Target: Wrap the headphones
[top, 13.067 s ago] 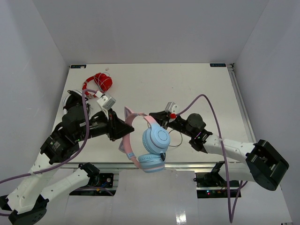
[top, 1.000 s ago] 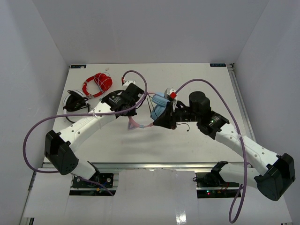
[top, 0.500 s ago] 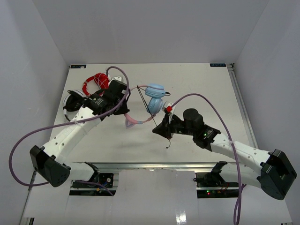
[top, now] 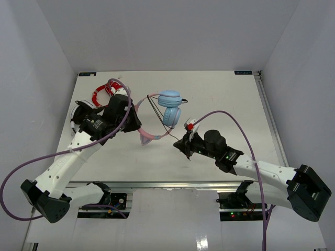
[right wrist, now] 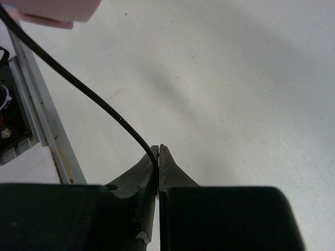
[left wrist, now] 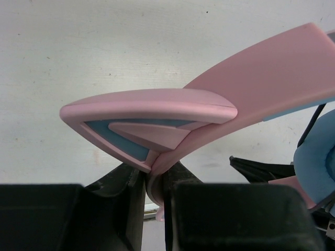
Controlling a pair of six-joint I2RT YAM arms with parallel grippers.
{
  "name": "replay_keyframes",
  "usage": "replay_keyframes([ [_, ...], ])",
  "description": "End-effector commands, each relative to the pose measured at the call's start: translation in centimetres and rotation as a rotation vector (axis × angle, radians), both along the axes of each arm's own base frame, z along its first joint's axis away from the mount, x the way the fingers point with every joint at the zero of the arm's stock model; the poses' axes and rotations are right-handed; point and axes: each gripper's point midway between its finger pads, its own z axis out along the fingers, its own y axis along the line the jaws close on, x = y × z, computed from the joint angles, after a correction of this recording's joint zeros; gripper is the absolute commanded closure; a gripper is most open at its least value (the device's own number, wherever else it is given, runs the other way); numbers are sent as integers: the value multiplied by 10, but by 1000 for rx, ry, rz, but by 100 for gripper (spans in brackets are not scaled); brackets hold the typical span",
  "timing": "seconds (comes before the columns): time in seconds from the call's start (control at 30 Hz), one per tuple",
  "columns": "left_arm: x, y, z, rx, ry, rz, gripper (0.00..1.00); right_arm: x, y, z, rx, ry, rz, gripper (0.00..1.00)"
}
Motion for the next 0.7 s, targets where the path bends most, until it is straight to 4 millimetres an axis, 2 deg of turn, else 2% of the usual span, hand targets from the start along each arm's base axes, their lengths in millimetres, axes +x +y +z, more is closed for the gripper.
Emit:
replay_keyframes([
  [0.0,-3,-6,34,-120,-90,-10,100,21,-7,14,30,-99,-108,92],
  [0.3,-11,-4,37,-117,-93,-38,100,37,-13,11,10,-136,-187,89],
  [0.67,-10,-11,45,-146,-89,-55,100,30,3,-5,33,-133,-100,82],
])
